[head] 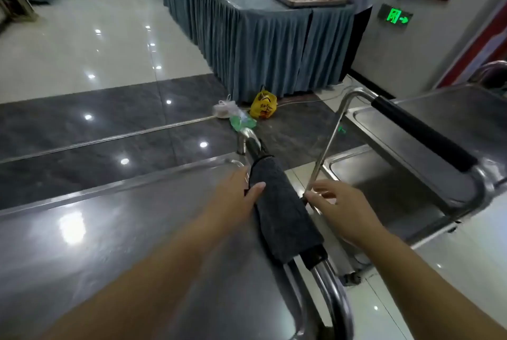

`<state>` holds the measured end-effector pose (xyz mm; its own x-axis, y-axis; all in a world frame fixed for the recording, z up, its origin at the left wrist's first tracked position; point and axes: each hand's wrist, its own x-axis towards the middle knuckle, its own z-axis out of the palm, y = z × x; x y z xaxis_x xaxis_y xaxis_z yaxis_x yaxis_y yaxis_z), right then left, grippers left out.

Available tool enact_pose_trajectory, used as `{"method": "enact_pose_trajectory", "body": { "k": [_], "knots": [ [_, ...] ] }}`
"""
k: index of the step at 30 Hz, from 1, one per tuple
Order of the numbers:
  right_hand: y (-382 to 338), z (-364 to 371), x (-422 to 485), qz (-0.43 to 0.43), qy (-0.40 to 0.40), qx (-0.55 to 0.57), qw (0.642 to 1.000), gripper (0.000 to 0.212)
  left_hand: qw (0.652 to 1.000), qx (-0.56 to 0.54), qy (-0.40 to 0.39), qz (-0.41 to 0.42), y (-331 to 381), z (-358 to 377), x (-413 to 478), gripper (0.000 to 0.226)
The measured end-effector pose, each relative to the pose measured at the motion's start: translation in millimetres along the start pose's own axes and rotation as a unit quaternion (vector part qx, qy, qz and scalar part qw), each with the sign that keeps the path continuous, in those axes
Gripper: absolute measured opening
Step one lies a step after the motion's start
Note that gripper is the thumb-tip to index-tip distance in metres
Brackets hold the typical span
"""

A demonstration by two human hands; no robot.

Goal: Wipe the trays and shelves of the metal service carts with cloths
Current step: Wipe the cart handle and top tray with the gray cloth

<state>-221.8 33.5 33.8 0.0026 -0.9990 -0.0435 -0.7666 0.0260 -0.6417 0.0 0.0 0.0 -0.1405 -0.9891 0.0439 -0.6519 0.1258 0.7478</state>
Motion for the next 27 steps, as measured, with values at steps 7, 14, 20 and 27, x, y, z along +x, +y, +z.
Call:
{"method": "enact_pose_trajectory", "body": {
  "k": [7,14,20,27],
  "knots": [
    [7,6,10,0.036,-0.113,0.091,0.989,0.045,0.990,-0.109,-0.026,-0.085,-4,20,48,0.065],
    [6,7,0,0.028,-0.191,0.105,0.976,0.047,0.995,-0.009,-0.022,-0.097,10,4,52,0.033],
    [10,3,-16,0.054,-0.205,-0.090,0.973,0.063,0.992,-0.100,0.019,-0.078,44,-5,33,0.014],
    [4,8,-27,0.099,-0.073,0.168,0.978,0.017,0.973,-0.176,0.104,-0.109,68,-17,2,0.013]
  ]
}}
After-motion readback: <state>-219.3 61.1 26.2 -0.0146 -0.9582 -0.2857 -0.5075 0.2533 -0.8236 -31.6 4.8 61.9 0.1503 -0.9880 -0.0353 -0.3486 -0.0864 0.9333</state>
